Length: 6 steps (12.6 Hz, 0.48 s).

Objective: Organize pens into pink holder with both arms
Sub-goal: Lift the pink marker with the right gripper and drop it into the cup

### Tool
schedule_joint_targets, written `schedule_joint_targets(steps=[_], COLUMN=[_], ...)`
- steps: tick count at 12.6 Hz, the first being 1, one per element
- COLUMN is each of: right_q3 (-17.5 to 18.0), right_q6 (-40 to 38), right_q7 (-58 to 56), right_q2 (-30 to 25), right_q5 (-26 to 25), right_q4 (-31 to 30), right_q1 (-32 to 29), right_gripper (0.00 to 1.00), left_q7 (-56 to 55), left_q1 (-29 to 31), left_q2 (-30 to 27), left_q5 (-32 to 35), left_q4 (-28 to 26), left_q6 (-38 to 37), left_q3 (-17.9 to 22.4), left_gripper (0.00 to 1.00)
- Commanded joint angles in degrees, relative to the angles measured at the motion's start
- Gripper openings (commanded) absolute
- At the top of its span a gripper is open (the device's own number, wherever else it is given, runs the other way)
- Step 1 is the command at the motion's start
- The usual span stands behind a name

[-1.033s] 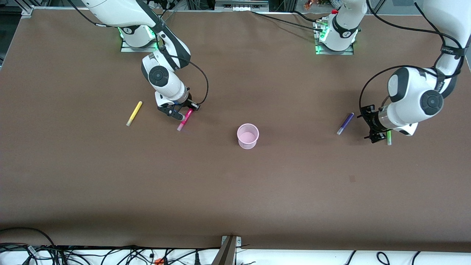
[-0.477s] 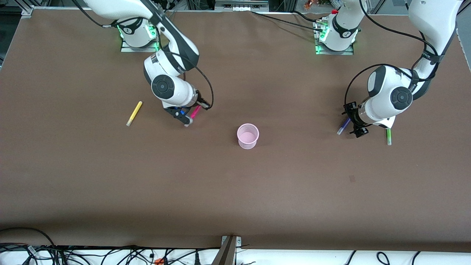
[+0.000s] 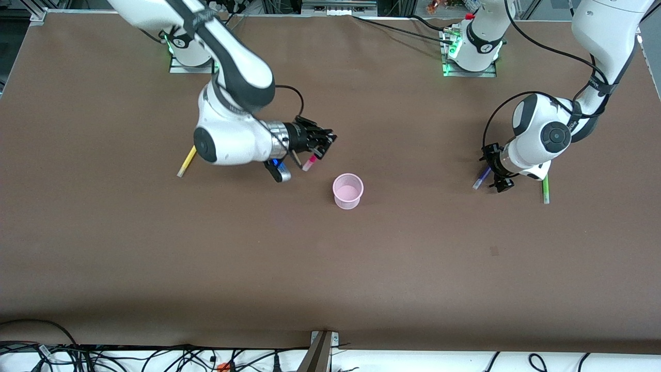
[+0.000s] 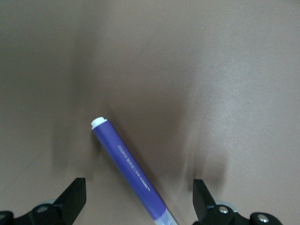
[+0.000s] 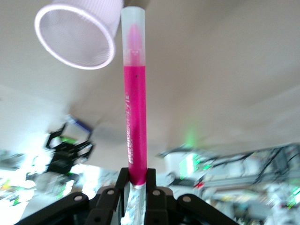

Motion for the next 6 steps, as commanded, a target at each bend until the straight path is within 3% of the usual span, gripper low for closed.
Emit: schedule_joint_targets(steps=[1, 2, 4, 6], right_q3=[0.39, 0.39, 0.39, 0.39], right_q6=[5.27, 6.77, 9.24, 11.44], right_q7=[0.19, 0.45, 0.89, 0.37], right_q2=[6.65, 8.05, 9.29, 10.08], right_q5=[8.81, 10.32, 11.3, 11.39], right_q4=[5.88, 7.29, 9.06, 9.41], right_q1=[2.96, 4.28, 6.13, 7.02], right_gripper=[0.0, 0.0, 0.0, 0.0], left_q7=[-4.19, -4.19, -4.36, -5.06], left_q1=[0.81, 0.81, 0.81, 0.81], left_q2=[0.19, 0.27, 0.1, -0.17], left_q5=[2.95, 2.95, 2.95, 2.95], left_q4=[-1.39, -1.39, -1.39, -1.39], left_q6=[3.6, 3.6, 3.6, 3.6], left_q3=[0.31, 0.58, 0.58, 0.58], left_gripper=[0.9, 0.83, 0.37, 0.08])
